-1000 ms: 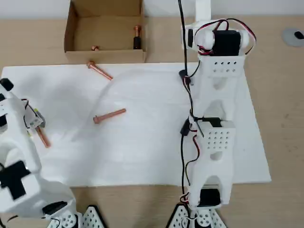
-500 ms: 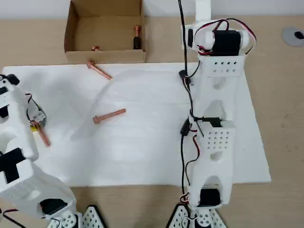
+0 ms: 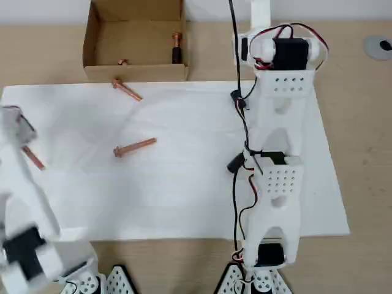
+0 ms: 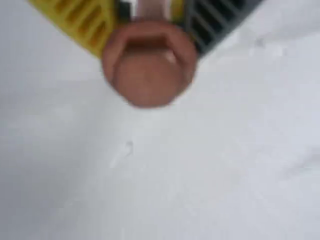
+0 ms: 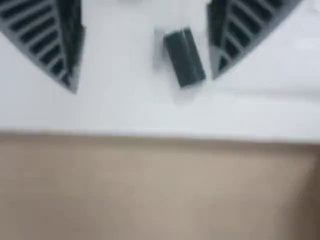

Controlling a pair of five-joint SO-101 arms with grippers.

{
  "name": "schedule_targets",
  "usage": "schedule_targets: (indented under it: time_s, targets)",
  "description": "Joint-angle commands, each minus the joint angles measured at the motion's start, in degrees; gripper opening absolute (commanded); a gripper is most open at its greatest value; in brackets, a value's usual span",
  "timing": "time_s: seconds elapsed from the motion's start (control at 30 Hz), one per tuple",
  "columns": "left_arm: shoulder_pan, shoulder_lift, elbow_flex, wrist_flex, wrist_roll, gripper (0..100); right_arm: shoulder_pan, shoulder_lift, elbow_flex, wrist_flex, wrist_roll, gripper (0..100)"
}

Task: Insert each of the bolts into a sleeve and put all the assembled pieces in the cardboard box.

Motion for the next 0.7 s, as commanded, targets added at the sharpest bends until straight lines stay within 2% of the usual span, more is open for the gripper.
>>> schedule_targets:
  time_s: [0.0, 0.1, 0.33, 0.4, 0.57, 0.67]
  targets:
    - [2.5, -19.7, -3.8, 4.6, -2.4, 1, 1.6, -5.1, 9.4, 0.9, 0.1, 9.0]
    - [3.2, -28.3, -0.4, 5.4, -3.5, 1, 1.5, -6.5, 17.5, 0.8, 0.1, 3.7]
    - [5.0, -39.0, 9.8, 5.2, -5.5, 1, 1.9, -6.3, 28.8, 0.0, 1.1, 3.8]
    - [6.6, -41.0, 12.2, 5.1, -5.5, 1, 1.5, -5.1, 30.4, -0.5, 4.2, 6.8]
    - [10.5, -45.2, 14.5, 4.4, -5.3, 1, 1.8, -0.7, 28.4, -0.5, 7.9, 21.8]
    - [11.3, -47.8, 15.7, 3.0, -5.2, 1, 1.7, 1.6, 27.2, -0.2, 10.0, 23.9]
